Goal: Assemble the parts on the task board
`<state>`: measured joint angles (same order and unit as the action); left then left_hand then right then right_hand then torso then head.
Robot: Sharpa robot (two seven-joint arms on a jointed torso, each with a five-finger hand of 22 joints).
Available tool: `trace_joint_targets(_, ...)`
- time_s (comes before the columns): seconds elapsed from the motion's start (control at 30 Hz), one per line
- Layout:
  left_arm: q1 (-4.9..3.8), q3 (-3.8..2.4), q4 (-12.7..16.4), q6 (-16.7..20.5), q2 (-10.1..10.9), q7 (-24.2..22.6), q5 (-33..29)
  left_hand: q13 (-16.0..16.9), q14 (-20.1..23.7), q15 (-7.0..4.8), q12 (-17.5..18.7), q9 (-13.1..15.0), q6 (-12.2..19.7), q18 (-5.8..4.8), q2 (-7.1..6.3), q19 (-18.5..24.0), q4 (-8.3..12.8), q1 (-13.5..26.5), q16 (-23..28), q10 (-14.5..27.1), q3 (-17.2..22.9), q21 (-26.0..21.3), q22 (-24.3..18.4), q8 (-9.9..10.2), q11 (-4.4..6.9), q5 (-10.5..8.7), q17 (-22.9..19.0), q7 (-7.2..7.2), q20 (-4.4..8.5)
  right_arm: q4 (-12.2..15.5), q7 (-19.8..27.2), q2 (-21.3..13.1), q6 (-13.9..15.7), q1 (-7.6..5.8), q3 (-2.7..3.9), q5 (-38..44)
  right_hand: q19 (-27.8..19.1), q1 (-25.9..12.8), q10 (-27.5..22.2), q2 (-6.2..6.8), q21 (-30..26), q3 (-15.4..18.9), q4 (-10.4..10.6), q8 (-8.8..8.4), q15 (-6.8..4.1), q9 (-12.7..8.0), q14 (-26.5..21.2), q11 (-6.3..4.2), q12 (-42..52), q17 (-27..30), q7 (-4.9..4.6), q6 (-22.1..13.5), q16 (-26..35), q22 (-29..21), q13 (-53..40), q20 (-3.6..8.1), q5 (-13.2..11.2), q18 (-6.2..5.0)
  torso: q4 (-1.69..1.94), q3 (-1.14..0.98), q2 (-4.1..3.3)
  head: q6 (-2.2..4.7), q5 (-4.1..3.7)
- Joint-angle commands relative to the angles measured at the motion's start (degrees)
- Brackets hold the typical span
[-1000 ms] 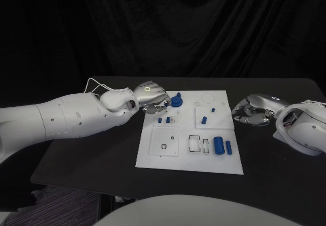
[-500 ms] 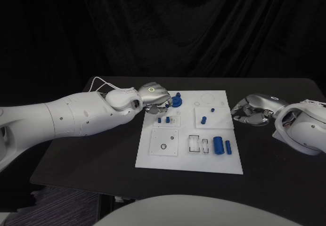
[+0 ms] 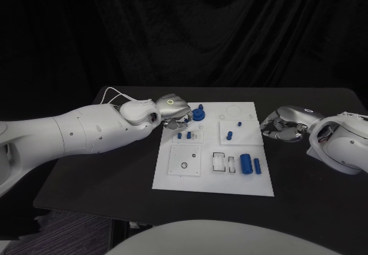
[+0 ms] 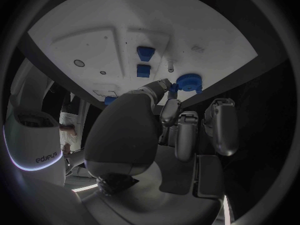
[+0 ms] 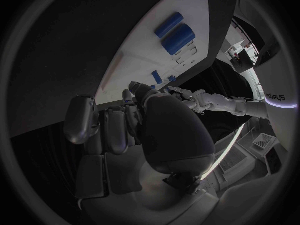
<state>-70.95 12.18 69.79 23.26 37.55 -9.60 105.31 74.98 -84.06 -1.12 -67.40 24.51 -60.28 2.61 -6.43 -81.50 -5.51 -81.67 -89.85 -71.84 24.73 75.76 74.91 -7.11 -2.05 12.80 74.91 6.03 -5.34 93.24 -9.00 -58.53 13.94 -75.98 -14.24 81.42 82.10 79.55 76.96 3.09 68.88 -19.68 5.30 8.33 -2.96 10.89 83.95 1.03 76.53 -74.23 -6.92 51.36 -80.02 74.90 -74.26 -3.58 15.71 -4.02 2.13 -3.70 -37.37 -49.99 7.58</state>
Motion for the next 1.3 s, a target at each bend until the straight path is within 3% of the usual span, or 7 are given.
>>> trace_joint_targets(0.03, 0.21, -0.05, -0.2, -1.8, -0.1, -0.4, 0.1, 0.9, -5.9, 0.28, 0.2, 3.6, 0.5, 0.8, 0.48, 0.5, 0.0, -0.3, -0.1, 0.5, -0.3, -0.3, 10.6, -0.1, -0.1, 0.33, 15.1, -0.02, 0.08, 0.0, -0.6, 0.0, -0.6, 0.12, 0.04, 0.1, -0.3, -0.3, -0.1, 0.2, -0.2, 0.1, 0.2, 0.19, 0.49, 0.1, 1.4, 0.44, -0.2, 0.1, -0.08, 0.3, 0.3, 9.1, 0.0, -0.06, -0.4, -0.47, -0.01, 0.0, 0.01, -0.01, -0.2)
trace_joint_targets(0.83, 1.11, -0.05, -2.0, -3.7, -1.2, -0.4, 0.1, 0.3, -5.9, 0.43, 1.3, 3.6, 1.2, 0.9, 0.84, 0.8, 0.2, -0.5, -0.1, 1.5, -0.7, -0.8, 10.5, 0.3, -0.28, 0.46, 15.1, 0.18, -0.01, -0.1, -0.5, 0.2, -0.9, 0.12, 0.04, 0.1, -0.3, -0.3, -0.1, 0.2, -0.2, 0.2, 0.2, 0.21, 0.51, 0.1, 1.4, 0.45, -0.2, 0.1, -0.08, 0.3, 0.3, 9.1, 0.0, -0.08, -0.5, -0.48, -0.03, 0.0, 0.03, -0.01, -0.35)
trace_joint_targets(1.3, 1.5, -0.06, -2.6, -1.1, -1.5, -0.2, 0.1, 0.5, -5.9, 0.45, 1.0, 3.7, 1.2, 0.84, 1.02, 0.7, 0.4, -0.7, -0.1, 1.3, -0.7, -0.6, 10.5, 0.3, -0.3, 0.56, 15.1, 0.21, -0.04, -0.2, -0.5, 0.3, -0.9, 0.12, 0.04, 0.1, -0.3, -0.4, -0.1, 0.18, -0.3, 0.2, 0.3, 0.22, 0.54, 0.1, 1.3, 0.48, -0.2, 0.2, -0.08, 0.3, 0.3, 9.1, 0.1, -0.12, -0.7, -0.5, 0.01, 0.01, 0.02, -0.01, -0.41)
